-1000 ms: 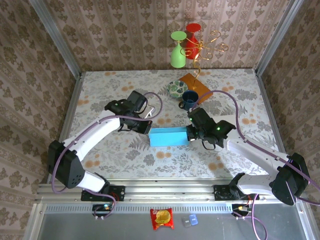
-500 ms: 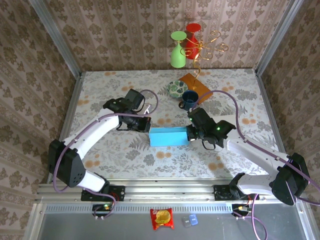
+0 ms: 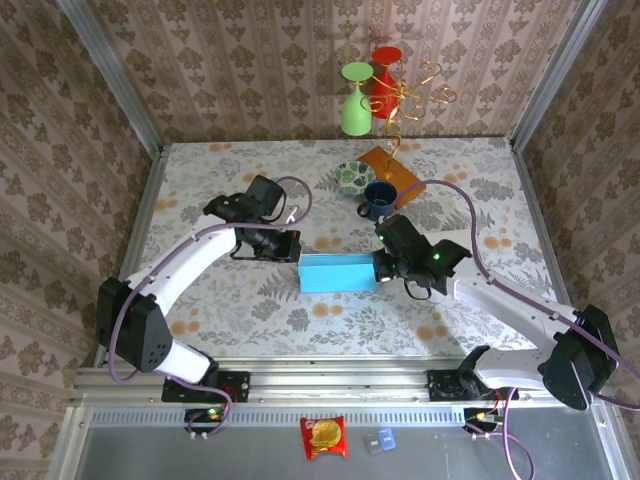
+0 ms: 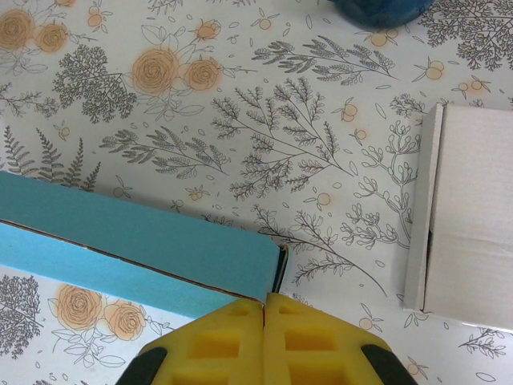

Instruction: Fold the paper box

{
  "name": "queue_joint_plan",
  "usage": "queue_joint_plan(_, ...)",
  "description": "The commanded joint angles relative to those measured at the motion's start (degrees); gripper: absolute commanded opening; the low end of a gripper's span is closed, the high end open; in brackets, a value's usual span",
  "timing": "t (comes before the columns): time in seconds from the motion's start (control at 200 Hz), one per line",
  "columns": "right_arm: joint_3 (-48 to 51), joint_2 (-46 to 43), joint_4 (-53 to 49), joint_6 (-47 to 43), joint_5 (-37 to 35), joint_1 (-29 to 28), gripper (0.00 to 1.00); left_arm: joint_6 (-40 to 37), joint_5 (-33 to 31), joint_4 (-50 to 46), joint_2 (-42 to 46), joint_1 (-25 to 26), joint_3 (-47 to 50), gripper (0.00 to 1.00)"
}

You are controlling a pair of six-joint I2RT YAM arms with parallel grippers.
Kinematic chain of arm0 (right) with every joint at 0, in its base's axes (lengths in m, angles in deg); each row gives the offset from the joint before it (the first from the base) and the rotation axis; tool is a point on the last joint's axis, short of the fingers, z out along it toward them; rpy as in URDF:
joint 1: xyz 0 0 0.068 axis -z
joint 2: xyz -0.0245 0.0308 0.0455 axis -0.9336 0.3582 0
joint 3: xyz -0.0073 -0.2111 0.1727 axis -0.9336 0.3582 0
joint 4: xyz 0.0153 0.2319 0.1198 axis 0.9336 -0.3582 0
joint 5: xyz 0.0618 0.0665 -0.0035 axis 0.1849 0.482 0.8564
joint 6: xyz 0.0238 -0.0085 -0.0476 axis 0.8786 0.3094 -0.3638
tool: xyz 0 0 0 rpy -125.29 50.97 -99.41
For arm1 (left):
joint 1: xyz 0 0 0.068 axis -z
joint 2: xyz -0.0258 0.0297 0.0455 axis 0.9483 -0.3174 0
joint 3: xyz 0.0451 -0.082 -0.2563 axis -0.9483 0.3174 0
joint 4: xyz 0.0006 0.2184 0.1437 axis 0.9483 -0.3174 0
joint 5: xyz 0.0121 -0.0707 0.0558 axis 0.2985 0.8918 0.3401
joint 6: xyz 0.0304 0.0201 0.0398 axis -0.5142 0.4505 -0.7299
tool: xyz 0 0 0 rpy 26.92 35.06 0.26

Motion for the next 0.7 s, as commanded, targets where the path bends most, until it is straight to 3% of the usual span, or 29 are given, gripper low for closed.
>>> queue_joint_plan(0.0, -0.8, 1.4, -1.9, -0.5, 2.6, -0.5, 0.0, 1.4, 5.3, 2.2, -0.3, 0.0, -0.5, 0.03)
queue_joint_plan(0.695, -0.6, 1.5, -1.6, -1.0, 2.5, -0.5, 0.0, -1.6, 4.4, 4.4, 1.8, -1.4, 5.8, 0.03)
